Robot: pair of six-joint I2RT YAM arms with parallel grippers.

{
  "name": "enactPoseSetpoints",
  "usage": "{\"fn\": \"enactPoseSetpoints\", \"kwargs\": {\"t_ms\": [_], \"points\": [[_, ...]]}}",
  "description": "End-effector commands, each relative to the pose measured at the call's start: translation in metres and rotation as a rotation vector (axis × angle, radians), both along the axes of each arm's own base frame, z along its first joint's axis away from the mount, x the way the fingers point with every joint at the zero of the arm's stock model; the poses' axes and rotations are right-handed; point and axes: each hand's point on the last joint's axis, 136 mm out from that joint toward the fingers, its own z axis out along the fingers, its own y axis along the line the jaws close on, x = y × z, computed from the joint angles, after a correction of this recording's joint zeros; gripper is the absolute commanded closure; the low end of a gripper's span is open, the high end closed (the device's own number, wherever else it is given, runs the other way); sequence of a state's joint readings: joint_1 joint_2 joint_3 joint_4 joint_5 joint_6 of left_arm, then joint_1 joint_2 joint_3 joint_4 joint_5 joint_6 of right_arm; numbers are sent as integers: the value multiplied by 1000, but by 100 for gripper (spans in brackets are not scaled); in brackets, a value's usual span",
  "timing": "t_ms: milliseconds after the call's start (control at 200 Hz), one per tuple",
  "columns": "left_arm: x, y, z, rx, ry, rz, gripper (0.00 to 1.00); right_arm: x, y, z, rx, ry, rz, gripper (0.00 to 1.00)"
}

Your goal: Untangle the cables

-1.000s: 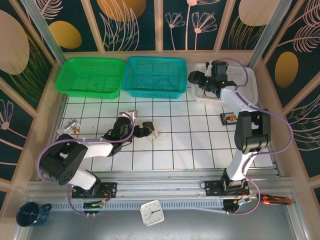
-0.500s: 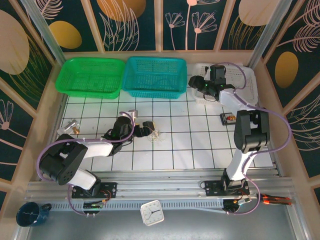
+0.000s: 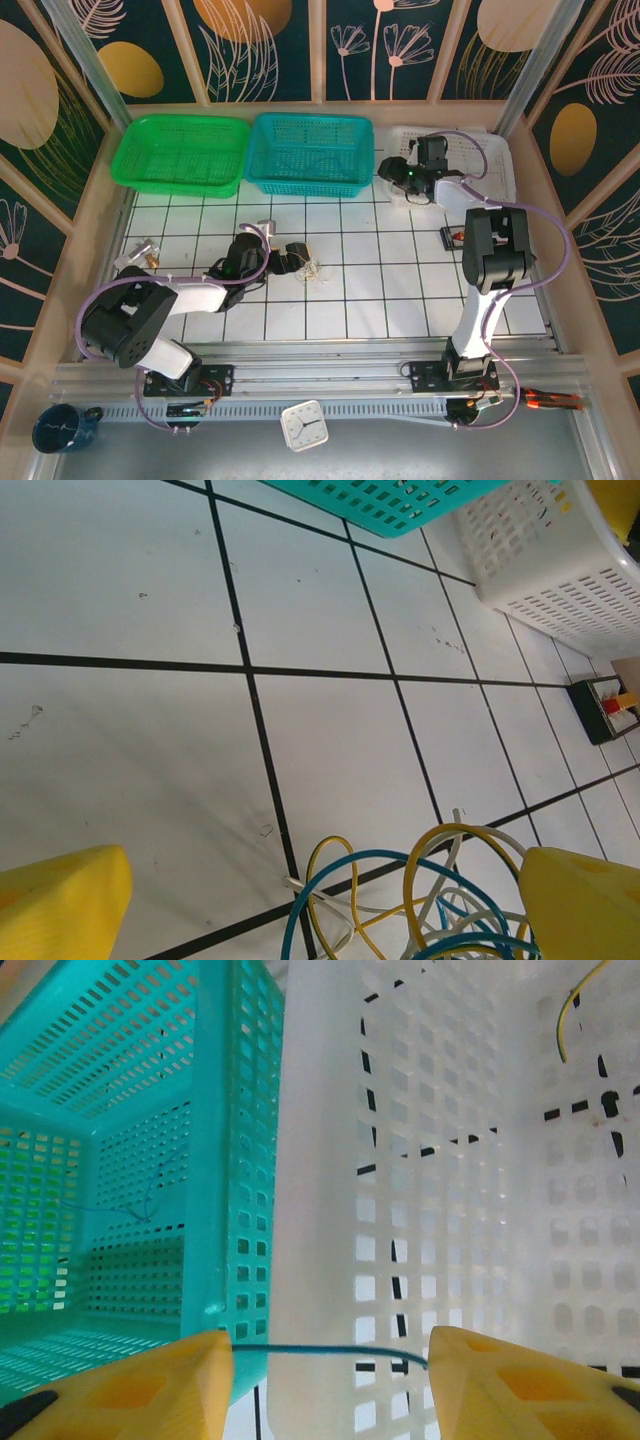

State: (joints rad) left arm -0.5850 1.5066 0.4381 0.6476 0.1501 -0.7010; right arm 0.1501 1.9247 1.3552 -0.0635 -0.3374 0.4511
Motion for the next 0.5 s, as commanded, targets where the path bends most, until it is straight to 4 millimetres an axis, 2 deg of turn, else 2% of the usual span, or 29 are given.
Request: {"fn": "enactPoseSetpoints", "kwargs": {"t_ms": [0, 240, 495], "points": [[3, -4, 4, -31, -12, -6, 1, 16, -2, 12, 6, -47, -19, 45], [4, -6, 4, -33, -13, -9, 1, 21, -2, 10, 13, -43, -20, 46], [4, -6, 3, -35, -12, -10, 1, 21, -2, 8, 21, -38, -18, 59]]}}
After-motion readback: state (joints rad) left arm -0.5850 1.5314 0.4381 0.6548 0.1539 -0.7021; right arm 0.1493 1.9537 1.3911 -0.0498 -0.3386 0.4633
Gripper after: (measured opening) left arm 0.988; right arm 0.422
